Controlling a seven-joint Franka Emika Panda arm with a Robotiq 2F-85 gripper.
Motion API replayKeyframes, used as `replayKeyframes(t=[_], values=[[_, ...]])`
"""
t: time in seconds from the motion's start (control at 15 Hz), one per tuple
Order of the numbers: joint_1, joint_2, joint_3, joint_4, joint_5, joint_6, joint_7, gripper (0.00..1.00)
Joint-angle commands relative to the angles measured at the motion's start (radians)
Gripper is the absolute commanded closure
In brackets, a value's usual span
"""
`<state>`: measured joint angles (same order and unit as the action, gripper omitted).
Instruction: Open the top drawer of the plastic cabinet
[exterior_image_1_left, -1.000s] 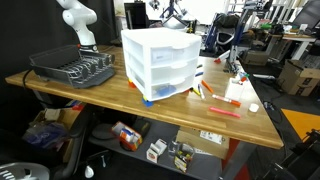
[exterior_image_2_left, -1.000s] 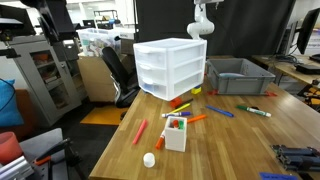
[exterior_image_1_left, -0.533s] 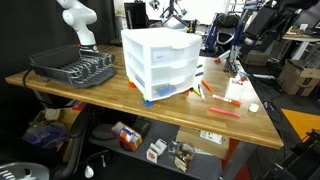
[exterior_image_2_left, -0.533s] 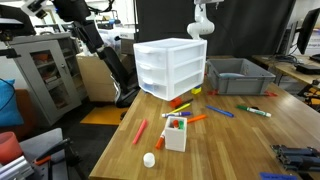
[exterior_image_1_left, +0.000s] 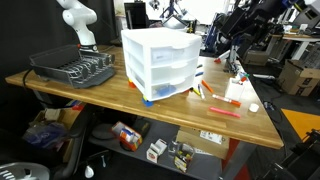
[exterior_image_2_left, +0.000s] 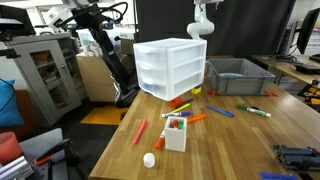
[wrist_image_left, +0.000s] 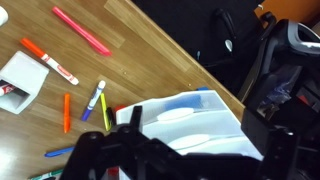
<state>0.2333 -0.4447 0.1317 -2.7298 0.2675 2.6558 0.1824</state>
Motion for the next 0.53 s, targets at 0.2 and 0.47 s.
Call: replayKeyframes(t=[0.2,0.47], values=[[0.037,0.072,-0.017,0.018,0.112,0.1,0.036,0.0],[0.113,0.186,-0.037,0.035,0.323,0.327,0.067,0.0]])
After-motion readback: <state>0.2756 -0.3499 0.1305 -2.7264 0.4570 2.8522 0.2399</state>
